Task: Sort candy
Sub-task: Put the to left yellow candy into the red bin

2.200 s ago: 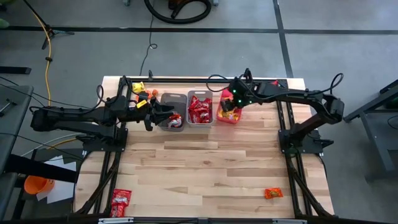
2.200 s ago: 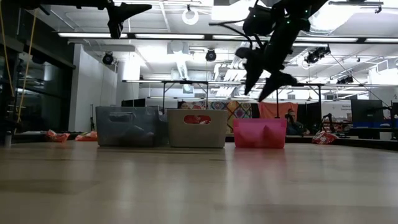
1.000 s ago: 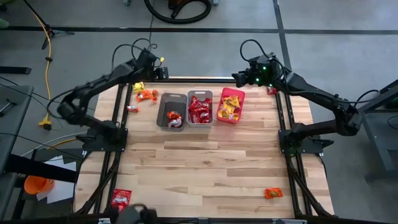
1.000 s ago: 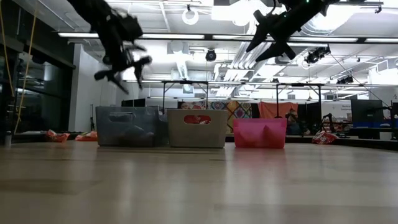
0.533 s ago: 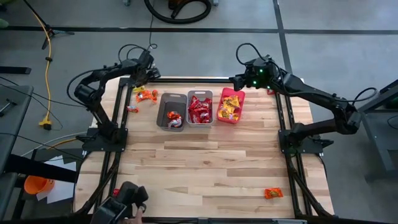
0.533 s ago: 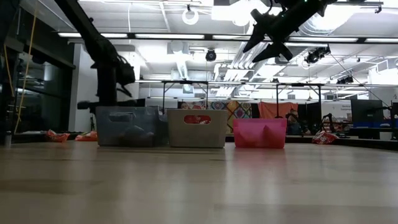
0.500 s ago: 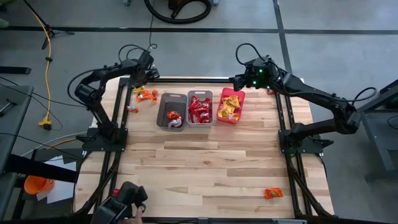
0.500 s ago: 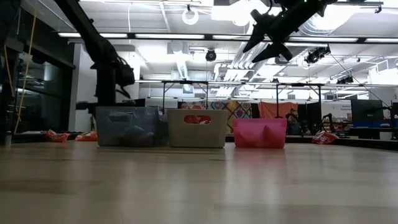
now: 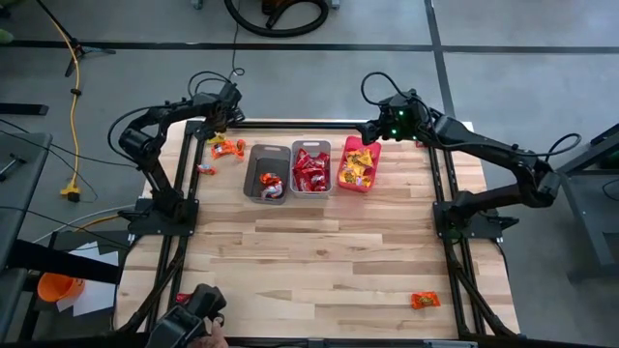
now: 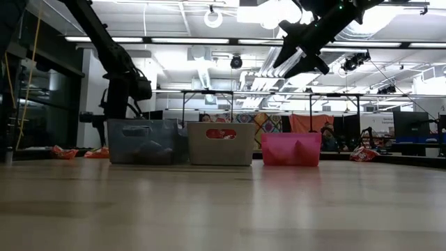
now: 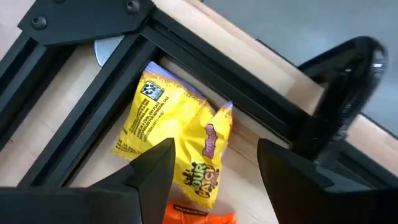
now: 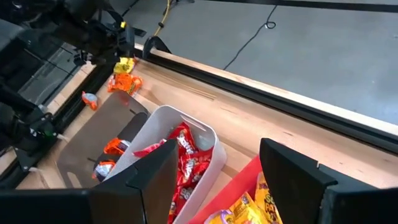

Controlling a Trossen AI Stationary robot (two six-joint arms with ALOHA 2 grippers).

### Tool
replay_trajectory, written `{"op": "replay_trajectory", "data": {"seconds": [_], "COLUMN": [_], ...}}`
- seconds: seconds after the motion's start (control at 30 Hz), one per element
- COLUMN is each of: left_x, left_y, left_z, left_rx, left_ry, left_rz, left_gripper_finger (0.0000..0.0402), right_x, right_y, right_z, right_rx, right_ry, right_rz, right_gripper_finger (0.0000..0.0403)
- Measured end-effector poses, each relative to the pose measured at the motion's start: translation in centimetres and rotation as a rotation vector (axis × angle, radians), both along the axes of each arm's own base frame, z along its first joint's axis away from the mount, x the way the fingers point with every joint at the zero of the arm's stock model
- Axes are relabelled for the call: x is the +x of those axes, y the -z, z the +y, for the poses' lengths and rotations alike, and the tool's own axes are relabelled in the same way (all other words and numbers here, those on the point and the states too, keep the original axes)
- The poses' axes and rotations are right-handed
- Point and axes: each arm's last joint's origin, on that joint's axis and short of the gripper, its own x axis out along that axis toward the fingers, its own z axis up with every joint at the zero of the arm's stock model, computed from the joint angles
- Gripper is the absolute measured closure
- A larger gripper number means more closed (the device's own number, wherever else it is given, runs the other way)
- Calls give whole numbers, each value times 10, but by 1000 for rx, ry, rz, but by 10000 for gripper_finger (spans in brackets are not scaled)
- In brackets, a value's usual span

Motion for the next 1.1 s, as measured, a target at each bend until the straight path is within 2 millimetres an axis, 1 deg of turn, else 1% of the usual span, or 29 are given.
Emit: {"op": "replay_trajectory", "data": {"seconds": [0.23,0.33,0.47,0.57,0.67,0.7,0.73,0.77,0.83,1.0,1.1], "left_x": [11,15,18,19,20,20,19,19,18,14,19], "left_y": [14,19,22,22,16,12,7,0,-17,-76,-113], "left_z": [1,2,1,0,0,0,0,1,2,-3,-14], "left_rx": [-61,-68,-70,-79,-75,-62,-39,-5,82,359,526], "left_ry": [8,-20,-17,-13,0,9,26,35,49,83,186], "left_rz": [110,119,132,111,73,66,64,62,39,-40,-99], "left_gripper_finger": [210,227,250,285,349,373,386,392,389,399,401], "right_x": [0,0,0,-1,-1,-1,-1,-1,-1,1,2], "right_y": [0,0,1,1,1,1,1,1,1,-1,-3], "right_z": [0,0,0,0,0,1,1,1,1,1,0], "right_rx": [-3,-3,2,3,3,3,1,-7,-14,-43,-64], "right_ry": [-1,-1,-3,-5,-6,-7,-9,-16,-24,-68,-88], "right_rz": [0,1,9,13,13,13,14,19,24,17,-7], "right_gripper_finger": [180,180,180,181,181,180,180,180,181,181,181]}}
